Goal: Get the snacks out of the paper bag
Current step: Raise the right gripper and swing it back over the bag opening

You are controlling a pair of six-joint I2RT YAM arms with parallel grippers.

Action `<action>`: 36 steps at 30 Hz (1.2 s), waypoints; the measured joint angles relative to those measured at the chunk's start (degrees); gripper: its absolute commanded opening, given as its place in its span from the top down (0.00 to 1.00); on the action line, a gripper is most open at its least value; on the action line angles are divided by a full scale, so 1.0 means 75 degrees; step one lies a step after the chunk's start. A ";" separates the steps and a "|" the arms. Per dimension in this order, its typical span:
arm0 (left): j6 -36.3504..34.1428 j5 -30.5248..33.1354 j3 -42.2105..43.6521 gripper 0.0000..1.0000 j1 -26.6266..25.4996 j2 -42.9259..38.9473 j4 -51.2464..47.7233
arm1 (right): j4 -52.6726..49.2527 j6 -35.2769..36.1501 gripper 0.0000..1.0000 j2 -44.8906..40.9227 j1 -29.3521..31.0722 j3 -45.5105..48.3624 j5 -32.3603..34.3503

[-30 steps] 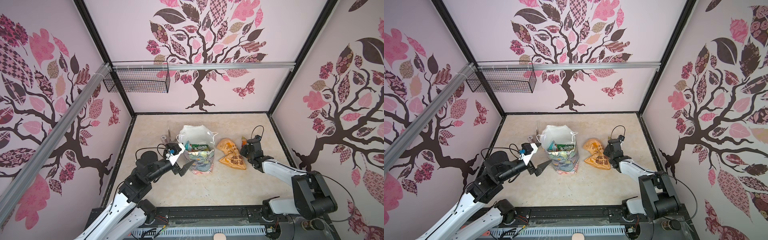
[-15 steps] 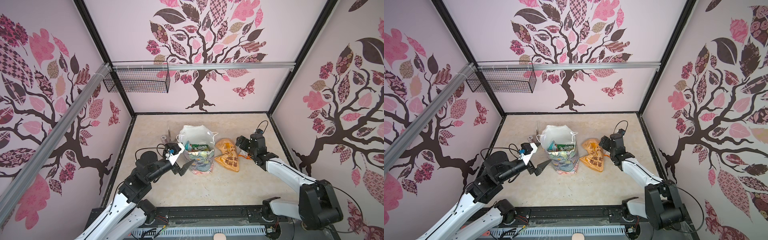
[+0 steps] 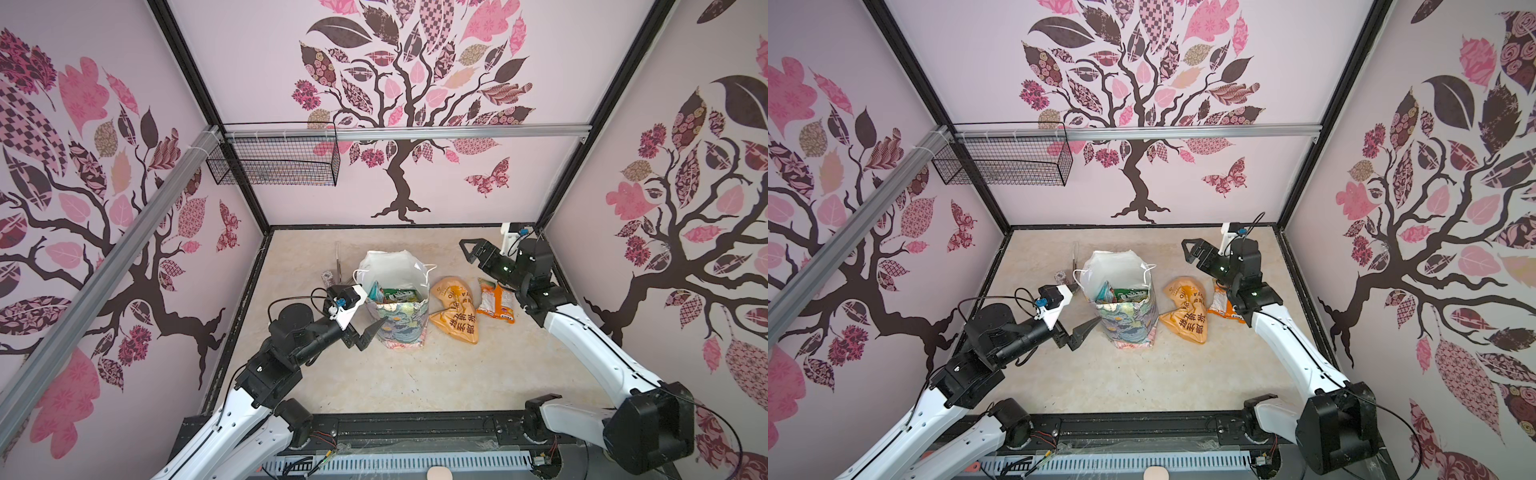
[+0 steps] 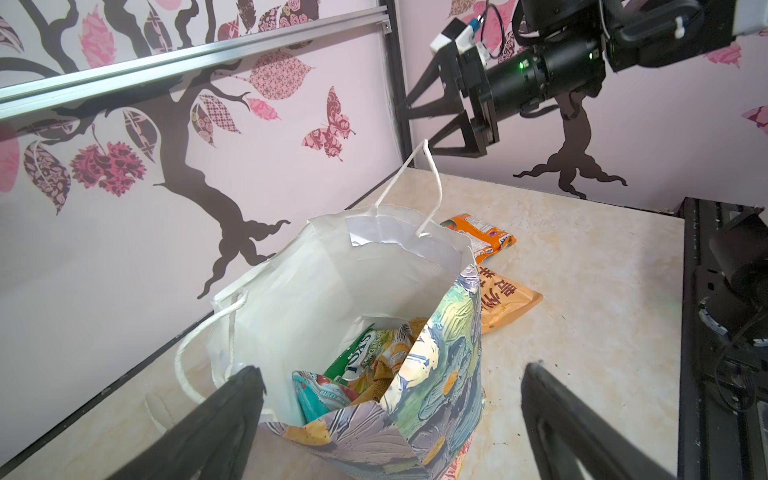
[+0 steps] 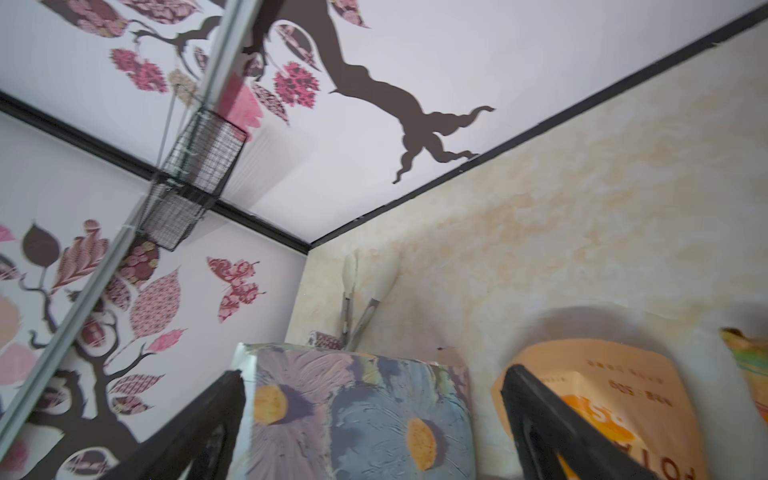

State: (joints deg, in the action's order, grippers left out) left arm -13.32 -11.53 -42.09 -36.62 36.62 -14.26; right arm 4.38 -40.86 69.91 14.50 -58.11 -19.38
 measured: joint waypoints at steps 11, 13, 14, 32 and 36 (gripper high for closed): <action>-0.0003 0.0189 0.0000 0.02 0.0000 -0.0003 -0.0052 | -0.1664 0.1515 0.01 0.1367 0.1719 -0.3346 -0.0772; -0.0003 0.0219 0.0000 0.02 0.0000 -0.0006 -0.0061 | -0.1955 0.1719 0.01 0.1612 0.1915 -0.3733 -0.0807; -0.0003 0.0245 0.0000 0.02 0.0000 -0.0006 -0.0061 | -0.2151 0.1853 0.00 0.1751 0.2011 -0.3958 -0.0796; -0.0006 0.0329 0.0000 0.02 0.0000 -0.0006 -0.0114 | -0.6470 0.4071 0.00 0.4645 0.4007 -0.7201 0.1338; -0.0006 0.0329 0.0000 0.02 0.0000 -0.0006 -0.0114 | -0.6755 0.4130 0.00 0.4753 0.3993 -0.6951 0.1480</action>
State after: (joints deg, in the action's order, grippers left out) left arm -13.37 -9.06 -42.09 -36.62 36.58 -15.11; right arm -46.28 -9.89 105.56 44.45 -110.24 -8.27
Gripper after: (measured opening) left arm 0.982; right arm 0.995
